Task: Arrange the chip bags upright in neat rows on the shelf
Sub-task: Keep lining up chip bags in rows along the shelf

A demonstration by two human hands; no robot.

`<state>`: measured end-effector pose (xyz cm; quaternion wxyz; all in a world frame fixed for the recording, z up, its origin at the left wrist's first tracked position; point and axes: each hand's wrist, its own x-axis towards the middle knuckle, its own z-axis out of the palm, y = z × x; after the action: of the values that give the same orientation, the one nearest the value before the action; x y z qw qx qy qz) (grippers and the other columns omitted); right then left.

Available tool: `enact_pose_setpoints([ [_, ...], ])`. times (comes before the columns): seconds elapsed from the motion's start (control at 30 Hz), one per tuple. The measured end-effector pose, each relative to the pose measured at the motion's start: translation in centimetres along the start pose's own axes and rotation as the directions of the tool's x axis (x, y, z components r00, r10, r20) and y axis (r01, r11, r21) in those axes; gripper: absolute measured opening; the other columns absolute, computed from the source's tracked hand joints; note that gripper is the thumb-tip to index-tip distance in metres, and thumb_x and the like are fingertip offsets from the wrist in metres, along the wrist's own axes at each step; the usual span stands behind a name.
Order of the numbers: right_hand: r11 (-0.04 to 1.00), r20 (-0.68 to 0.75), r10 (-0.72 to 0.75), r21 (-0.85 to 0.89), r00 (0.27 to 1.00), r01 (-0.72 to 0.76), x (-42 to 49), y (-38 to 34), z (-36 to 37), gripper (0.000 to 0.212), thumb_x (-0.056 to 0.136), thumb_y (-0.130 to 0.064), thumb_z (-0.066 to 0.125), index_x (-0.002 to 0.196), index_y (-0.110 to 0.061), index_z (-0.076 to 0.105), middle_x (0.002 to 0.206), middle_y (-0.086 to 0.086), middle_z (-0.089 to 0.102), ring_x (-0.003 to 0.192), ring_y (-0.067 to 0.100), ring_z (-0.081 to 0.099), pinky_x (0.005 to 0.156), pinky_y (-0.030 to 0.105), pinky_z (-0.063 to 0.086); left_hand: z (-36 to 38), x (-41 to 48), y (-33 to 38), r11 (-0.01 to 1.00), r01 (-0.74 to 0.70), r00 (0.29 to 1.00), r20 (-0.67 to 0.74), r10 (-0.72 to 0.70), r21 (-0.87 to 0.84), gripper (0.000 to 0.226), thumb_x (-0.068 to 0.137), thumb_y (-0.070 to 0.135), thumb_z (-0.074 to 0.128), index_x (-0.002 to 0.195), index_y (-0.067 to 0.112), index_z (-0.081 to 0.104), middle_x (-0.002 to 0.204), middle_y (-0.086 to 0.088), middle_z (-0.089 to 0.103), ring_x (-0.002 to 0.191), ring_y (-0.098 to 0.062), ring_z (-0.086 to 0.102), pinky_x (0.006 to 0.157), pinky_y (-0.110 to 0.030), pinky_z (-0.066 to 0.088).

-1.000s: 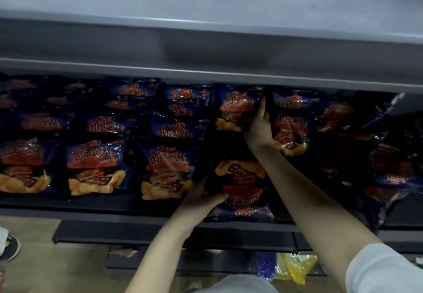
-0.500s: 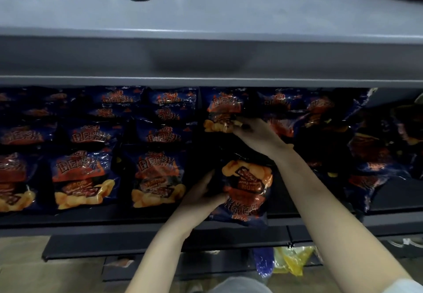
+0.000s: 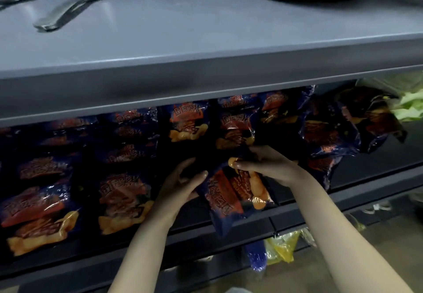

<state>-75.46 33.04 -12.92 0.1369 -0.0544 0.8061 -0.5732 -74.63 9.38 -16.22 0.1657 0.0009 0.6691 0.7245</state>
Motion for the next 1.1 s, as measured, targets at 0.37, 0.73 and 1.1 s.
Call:
enact_pose_setpoints([
  [0.37, 0.589, -0.32, 0.16, 0.79, 0.934, 0.171, -1.3, 2.1, 2.5, 0.022, 0.087, -0.004, 0.059, 0.103, -0.014, 0.047, 0.1, 0.01, 0.062, 0.086, 0.019, 0.066, 0.065, 0.033, 0.057, 2.0, 1.2, -0.5, 0.971, 0.03, 0.999, 0.028, -0.024, -0.236, 0.053, 0.062, 0.049, 0.071, 0.111, 0.034, 0.06, 0.117, -0.001, 0.063, 0.102, -0.019, 0.065, 0.079, -0.037, 0.055],
  [0.73, 0.836, -0.192, 0.001, 0.538, 0.981, 0.104, -1.5, 1.8, 3.8, 0.041, 0.082, -0.012, 0.067, 0.121, -0.019, 0.055, 0.116, 0.004, 0.067, 0.11, 0.016, 0.063, 0.091, 0.028, 0.051, 1.6, 1.1, -0.1, 0.996, -0.091, 0.995, -0.049, 0.09, -0.02, 0.041, 0.067, 0.041, 0.079, 0.105, 0.046, 0.063, 0.112, 0.009, 0.068, 0.107, -0.014, 0.062, 0.096, -0.051, 0.046],
  [1.1, 0.958, -0.462, 0.015, 0.262, 0.887, 0.121, 4.6, 0.6, 4.7, 0.032, 0.082, -0.019, 0.072, 0.111, -0.025, 0.06, 0.105, -0.002, 0.068, 0.101, 0.014, 0.063, 0.087, 0.032, 0.051, 1.8, -0.1, -3.3, 0.795, -0.071, 0.95, -0.203, 0.238, 0.602, 0.083, 0.087, 0.029, 0.062, 0.149, 0.02, 0.007, 0.151, -0.002, 0.024, 0.126, -0.013, 0.043, 0.1, -0.029, 0.041],
])
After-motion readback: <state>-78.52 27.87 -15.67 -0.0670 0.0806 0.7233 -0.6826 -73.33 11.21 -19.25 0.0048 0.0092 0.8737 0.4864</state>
